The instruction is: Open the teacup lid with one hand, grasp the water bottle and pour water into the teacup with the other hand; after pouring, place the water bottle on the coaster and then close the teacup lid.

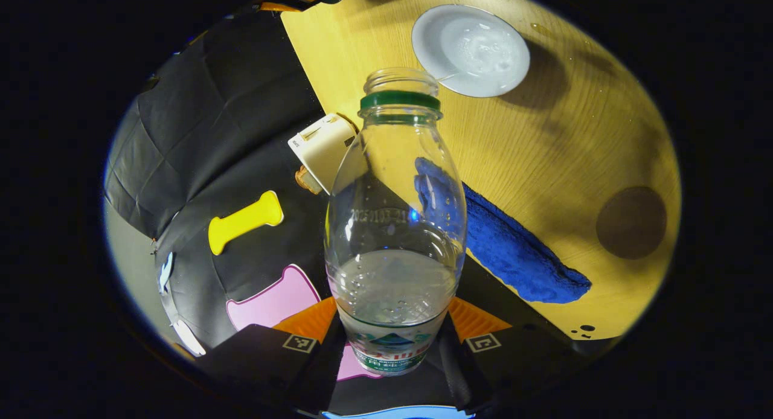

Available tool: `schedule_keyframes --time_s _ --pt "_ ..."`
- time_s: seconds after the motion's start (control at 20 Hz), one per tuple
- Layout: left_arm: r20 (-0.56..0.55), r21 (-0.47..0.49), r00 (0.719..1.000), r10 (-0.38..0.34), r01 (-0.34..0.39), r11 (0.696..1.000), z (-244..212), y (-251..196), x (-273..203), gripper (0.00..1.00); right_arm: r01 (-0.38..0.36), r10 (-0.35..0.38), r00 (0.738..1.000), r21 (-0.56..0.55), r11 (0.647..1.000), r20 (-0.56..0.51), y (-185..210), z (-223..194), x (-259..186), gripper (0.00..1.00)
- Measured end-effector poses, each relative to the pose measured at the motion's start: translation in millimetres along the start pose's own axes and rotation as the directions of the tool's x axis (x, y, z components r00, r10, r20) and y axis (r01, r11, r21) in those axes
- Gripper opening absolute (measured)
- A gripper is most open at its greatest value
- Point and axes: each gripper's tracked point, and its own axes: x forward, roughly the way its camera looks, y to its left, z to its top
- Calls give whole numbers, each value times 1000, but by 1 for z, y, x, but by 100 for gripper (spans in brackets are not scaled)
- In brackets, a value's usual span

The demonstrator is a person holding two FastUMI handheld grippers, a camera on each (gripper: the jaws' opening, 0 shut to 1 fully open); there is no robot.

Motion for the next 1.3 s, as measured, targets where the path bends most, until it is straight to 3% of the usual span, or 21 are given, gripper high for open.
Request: schedule_keyframes --time_s 0.1,0.25,0.3,0.35,0.4,0.45,0.5,0.6,0.65,0.7,0.75,0.85,0.95,1.0,1.05,1.15,1.3 --pt "8 12 1000 5 -5 1000 -1 1 1 74 -1 1 1000 0 1000 -1 2 0 2 19" --pt "4 7 1000 4 -4 1000 -2 -1 3 74 3 -3 1000 -2 1000 -4 3 0 4 19" --pt "5 8 1000 8 -8 1000 -2 -1 4 74 4 -4 1000 -1 1000 -6 3 -1 5 24" --pt "7 8 1000 13 -13 1000 -2 0 3 74 4 -4 1000 1 1000 -7 4 -1 5 19" --pt "6 5 1000 12 -12 1000 -1 -1 2 74 4 -4 1000 3 1000 -6 5 0 5 24" --pt "5 2 1000 14 -14 1000 -2 -1 2 74 4 -4 1000 5 1000 -5 6 0 5 19" --pt "1 -4 1000 12 -12 1000 -3 -2 2 74 3 -3 1000 6 1000 -6 6 0 6 24" --pt "-9 -10 1000 13 -14 1000 -5 -2 2 74 4 -4 1000 2 1000 -8 7 0 6 19" --pt "-16 -22 1000 16 -16 1000 -7 -2 2 74 3 -3 1000 0 1000 -7 8 1 6 24" --pt "-25 -62 1000 12 -14 998 -10 -4 0 74 1 -1 1000 -2 1000 -5 9 2 7 19" --pt "-39 -116 999 7 -11 993 -15 -7 -3 74 1 -1 1000 -5 1000 -2 10 5 7 24" --pt "-72 -219 997 -3 -12 976 -23 -9 -10 74 -1 1 1000 -10 1000 5 11 10 10 19" --pt "-94 -335 996 -10 -22 942 -30 -9 -21 74 -4 5 1000 -15 1000 11 13 16 12 24" --pt "-106 -407 994 -29 -17 913 -34 -14 -27 74 -6 6 1000 -17 1000 19 14 20 14 21" --pt "-113 -512 991 -68 1 859 -39 -23 -33 74 -9 9 1000 -21 1000 23 16 25 17 19" --pt "-112 -719 982 -154 27 694 -43 -44 -45 74 -19 20 999 -32 999 29 20 33 23 19" --pt "-124 -911 966 -228 -20 412 -51 -64 -67 74 -36 38 998 -50 998 41 28 45 30 19"
